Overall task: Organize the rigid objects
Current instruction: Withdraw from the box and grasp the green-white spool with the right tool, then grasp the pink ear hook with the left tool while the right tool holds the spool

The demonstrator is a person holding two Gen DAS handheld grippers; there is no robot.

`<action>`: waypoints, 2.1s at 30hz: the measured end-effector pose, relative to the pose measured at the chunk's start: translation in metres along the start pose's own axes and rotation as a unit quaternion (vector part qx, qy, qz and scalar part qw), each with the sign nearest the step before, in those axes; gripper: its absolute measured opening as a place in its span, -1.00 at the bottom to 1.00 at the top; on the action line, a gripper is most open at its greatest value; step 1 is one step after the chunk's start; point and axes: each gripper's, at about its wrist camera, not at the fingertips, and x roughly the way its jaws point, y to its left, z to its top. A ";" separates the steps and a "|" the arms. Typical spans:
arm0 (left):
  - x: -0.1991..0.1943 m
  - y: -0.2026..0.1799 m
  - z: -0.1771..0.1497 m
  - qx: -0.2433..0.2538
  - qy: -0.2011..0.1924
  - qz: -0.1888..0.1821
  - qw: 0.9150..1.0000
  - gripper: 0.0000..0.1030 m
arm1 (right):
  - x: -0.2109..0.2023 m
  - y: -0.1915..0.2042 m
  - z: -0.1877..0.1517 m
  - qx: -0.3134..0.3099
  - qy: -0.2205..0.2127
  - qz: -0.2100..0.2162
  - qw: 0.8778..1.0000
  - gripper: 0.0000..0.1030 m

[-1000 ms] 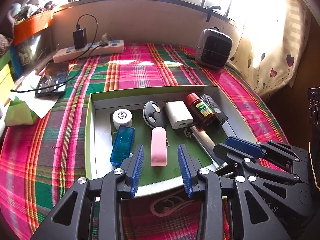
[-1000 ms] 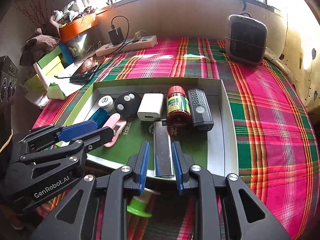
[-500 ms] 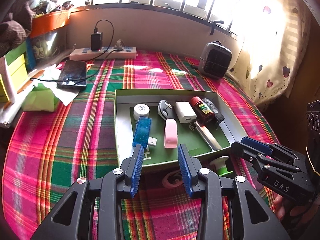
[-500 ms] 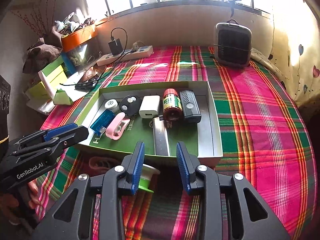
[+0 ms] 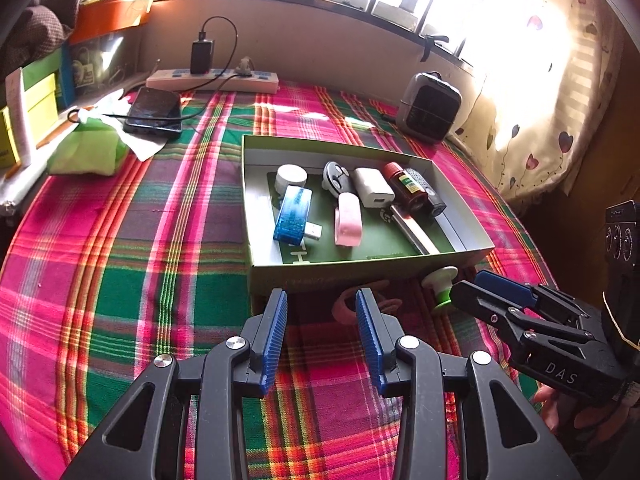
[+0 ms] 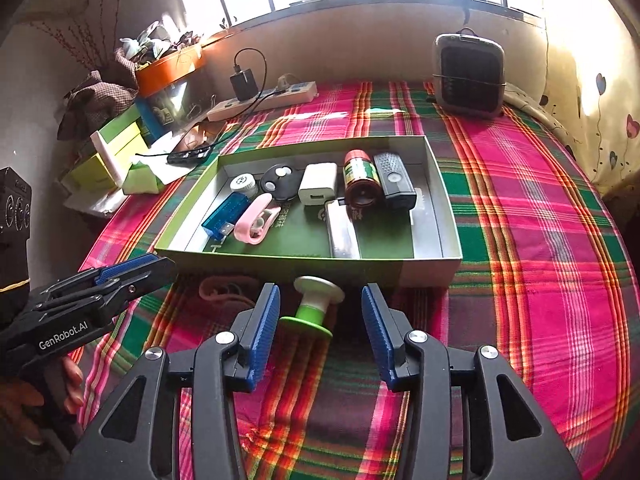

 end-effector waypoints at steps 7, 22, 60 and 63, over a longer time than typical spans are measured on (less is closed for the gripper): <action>0.003 0.001 -0.003 0.000 0.006 -0.015 1.000 -0.26 | 0.012 0.010 -0.006 -0.012 0.011 -0.007 1.000 -0.04; 0.024 -0.006 -0.002 0.011 0.032 -0.038 0.999 -0.24 | 0.033 0.010 -0.006 -0.026 0.033 -0.054 0.998 -0.04; 0.022 -0.039 -0.004 0.067 0.033 -0.035 0.997 -0.24 | 0.008 -0.029 -0.024 0.004 0.023 -0.071 0.997 -0.33; 0.024 -0.039 0.001 0.071 0.026 -0.037 0.996 -0.24 | 0.007 -0.031 -0.024 0.007 0.022 -0.067 0.997 -0.33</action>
